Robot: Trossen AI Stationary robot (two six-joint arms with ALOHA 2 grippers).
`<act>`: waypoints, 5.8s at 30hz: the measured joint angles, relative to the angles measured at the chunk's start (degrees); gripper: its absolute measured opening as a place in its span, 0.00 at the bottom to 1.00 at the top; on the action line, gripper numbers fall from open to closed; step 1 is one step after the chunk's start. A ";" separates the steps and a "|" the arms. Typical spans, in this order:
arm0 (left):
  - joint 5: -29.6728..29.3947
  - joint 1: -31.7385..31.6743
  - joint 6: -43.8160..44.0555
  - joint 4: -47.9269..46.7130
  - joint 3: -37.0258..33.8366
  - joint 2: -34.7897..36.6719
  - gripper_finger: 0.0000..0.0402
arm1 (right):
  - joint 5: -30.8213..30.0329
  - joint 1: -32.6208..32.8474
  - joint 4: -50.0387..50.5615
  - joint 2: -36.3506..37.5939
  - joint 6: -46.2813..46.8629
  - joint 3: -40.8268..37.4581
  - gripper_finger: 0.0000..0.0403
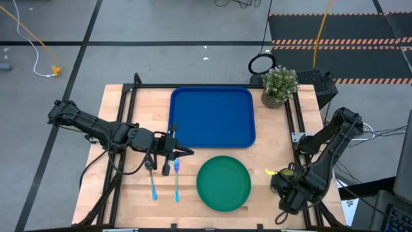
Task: Pick and place plate/cup/fork/spoon on tray
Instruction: Put the green glass on the top left of the blue tray
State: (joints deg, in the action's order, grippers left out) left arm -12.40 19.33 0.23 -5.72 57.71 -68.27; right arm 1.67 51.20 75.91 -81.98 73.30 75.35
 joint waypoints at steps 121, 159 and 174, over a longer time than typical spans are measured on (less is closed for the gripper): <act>-10.87 -10.78 -1.89 1.75 -0.02 -15.89 0.80 | -21.03 -37.38 -51.94 1.23 -85.99 2.64 0.00; -13.12 -5.76 -2.10 -3.08 0.02 -9.58 0.80 | -25.49 -29.93 -51.74 15.87 -75.31 -6.85 0.84; -5.14 -5.83 -10.68 14.68 -0.02 -11.57 0.80 | -14.09 -37.95 -125.12 15.66 -79.10 -47.71 0.84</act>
State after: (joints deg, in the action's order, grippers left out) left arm -17.53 13.51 -10.45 8.97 57.69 -79.84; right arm -12.41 13.25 -49.21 -66.32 -5.80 27.64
